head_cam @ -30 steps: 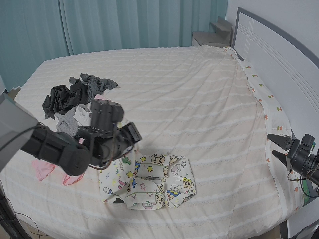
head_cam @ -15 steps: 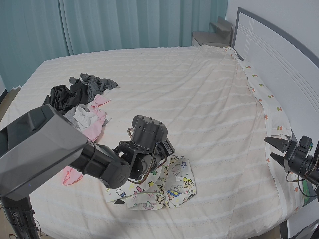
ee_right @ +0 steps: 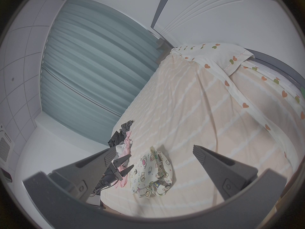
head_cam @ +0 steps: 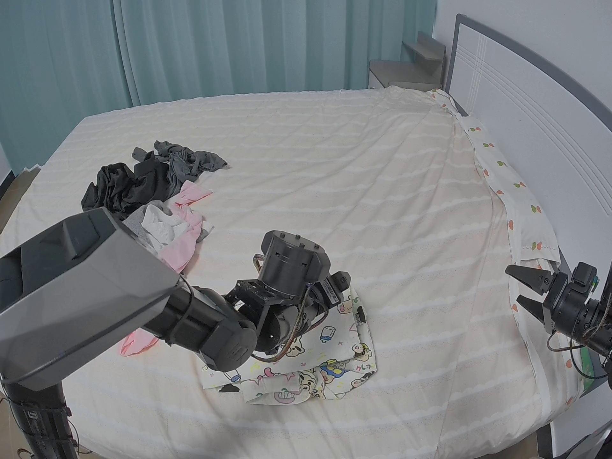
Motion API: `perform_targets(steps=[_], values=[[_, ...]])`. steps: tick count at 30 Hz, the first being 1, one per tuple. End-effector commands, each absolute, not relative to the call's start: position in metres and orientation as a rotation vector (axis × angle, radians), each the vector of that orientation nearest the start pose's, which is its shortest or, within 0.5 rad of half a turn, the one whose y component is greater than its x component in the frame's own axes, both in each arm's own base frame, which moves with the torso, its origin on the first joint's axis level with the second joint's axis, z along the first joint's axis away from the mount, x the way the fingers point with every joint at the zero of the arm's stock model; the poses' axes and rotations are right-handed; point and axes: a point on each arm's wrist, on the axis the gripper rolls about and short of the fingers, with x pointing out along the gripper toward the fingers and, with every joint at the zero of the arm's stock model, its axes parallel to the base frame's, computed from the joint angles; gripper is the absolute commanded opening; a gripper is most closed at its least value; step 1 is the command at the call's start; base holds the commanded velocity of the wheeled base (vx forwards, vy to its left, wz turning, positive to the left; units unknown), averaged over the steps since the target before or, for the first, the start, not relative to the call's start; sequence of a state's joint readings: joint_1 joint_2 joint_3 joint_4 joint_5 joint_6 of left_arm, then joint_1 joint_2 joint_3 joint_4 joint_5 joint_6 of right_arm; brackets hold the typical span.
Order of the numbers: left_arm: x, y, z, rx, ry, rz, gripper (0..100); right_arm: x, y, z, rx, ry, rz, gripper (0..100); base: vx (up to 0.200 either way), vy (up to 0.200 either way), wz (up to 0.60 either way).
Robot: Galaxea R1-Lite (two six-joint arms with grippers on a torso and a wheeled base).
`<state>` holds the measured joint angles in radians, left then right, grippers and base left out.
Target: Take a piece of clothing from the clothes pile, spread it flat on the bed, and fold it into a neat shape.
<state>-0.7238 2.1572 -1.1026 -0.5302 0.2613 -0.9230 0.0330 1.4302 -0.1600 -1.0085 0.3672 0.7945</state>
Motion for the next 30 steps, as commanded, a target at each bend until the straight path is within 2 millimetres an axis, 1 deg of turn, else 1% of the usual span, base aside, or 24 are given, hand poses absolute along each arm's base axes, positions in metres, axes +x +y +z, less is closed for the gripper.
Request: perform_targets(steps=[1, 2, 3, 5, 6, 7, 8, 9, 10, 11, 12, 14, 16, 17, 18, 21, 23, 25, 26, 27, 29, 30], values=[[0.312, -0.256, 0.094, -0.658, 0.579, -0.171, 100, 0.179, 0.016, 0.124, 0.823, 0.426, 0.281, 100, 0.0, 0.0, 0.0], [0.312, -0.256, 0.094, -0.658, 0.579, -0.171, 100, 0.179, 0.016, 0.124, 0.823, 0.426, 0.281, 100, 0.0, 0.0, 0.0], [0.314, -0.244, 0.105, -0.678, 0.553, -0.153, 100, 0.178, 0.02, 0.123, 0.821, 0.44, 0.3, 100, 0.0, 0.0, 0.0], [0.305, -0.21, 0.124, -0.707, 0.526, -0.119, 100, 0.173, 0.032, 0.119, 0.816, 0.489, 0.359, 100, 0.0, 0.0, 0.0], [0.3, -0.196, 0.129, -0.716, 0.526, -0.111, 100, 0.172, 0.037, 0.117, 0.813, 0.51, 0.38, 100, 0.0, 0.0, 0.0], [0.293, -0.178, 0.133, -0.727, 0.533, -0.102, 100, 0.171, 0.044, 0.115, 0.807, 0.54, 0.409, 100, 0.0, 0.0, 0.0], [0.286, -0.166, 0.135, -0.733, 0.541, -0.097, 100, 0.171, 0.048, 0.112, 0.802, 0.563, 0.425, 100, 0.0, 0.0, 0.0], [0.273, -0.147, 0.138, -0.746, 0.553, -0.096, 100, 0.173, 0.055, 0.107, 0.792, 0.602, 0.446, 100, 0.0, 0.0, 0.0], [0.261, -0.132, 0.138, -0.756, 0.574, -0.099, 100, 0.176, 0.061, 0.103, 0.784, 0.637, 0.461, 100, 0.0, 0.0, 0.0], [0.255, -0.125, 0.137, -0.761, 0.585, -0.097, 100, 0.177, 0.064, 0.1, 0.781, 0.655, 0.462, 100, 0.0, 0.0, 0.0], [0.237, -0.106, 0.134, -0.779, 0.618, -0.098, 100, 0.186, 0.071, 0.094, 0.77, 0.695, 0.471, 100, 0.0, 0.0, 0.0], [0.215, -0.084, 0.126, -0.818, 0.654, -0.088, 100, 0.199, 0.08, 0.085, 0.756, 0.737, 0.473, 100, 0.0, 0.0, 0.0], [0.199, -0.068, 0.116, -0.882, 0.672, -0.073, 100, 0.211, 0.09, 0.074, 0.742, 0.783, 0.476, 100, 0.0, 0.0, 0.0], [0.191, -0.058, 0.108, -0.931, 0.681, -0.053, 100, 0.219, 0.097, 0.066, 0.734, 0.813, 0.473, 100, 0.0, 0.0, 0.0], [0.188, -0.055, 0.105, -0.942, 0.683, -0.046, 100, 0.222, 0.1, 0.064, 0.732, 0.817, 0.476, 100, 0.0, 0.0, 0.0], [0.166, -0.048, 0.085, -1.012, 0.714, -0.022, 100, 0.243, 0.116, 0.046, 0.724, 0.852, 0.488, 100, 0.0, 0.0, 0.0], [0.16, -0.047, 0.078, -1.082, 0.732, -0.025, 100, 0.256, 0.126, 0.036, 0.72, 0.851, 0.496, 100, 0.0, 0.0, 0.0], [0.162, -0.045, 0.071, -1.163, 0.767, -0.035, 100, 0.271, 0.139, 0.023, 0.709, 0.851, 0.506, 100, 0.0, 0.0, 0.0], [0.163, -0.045, 0.07, -1.166, 0.769, -0.035, 100, 0.272, 0.14, 0.022, 0.708, 0.851, 0.506, 100, 0.0, 0.0, 0.0], [0.166, -0.042, 0.063, -1.197, 0.801, -0.035, 100, 0.281, 0.151, 0.013, 0.696, 0.855, 0.507, 100, 0.0, 0.0, 0.0], [0.174, -0.042, 0.053, -1.207, 0.838, -0.018, 100, 0.289, 0.163, 0.006, 0.679, 0.852, 0.512, 100, 0.0, 0.0, 0.0], [0.179, -0.042, 0.046, -1.209, 0.844, -0.001, 100, 0.296, 0.171, 0.003, 0.67, 0.833, 0.508, 100, 0.0, 0.0, 0.0]])
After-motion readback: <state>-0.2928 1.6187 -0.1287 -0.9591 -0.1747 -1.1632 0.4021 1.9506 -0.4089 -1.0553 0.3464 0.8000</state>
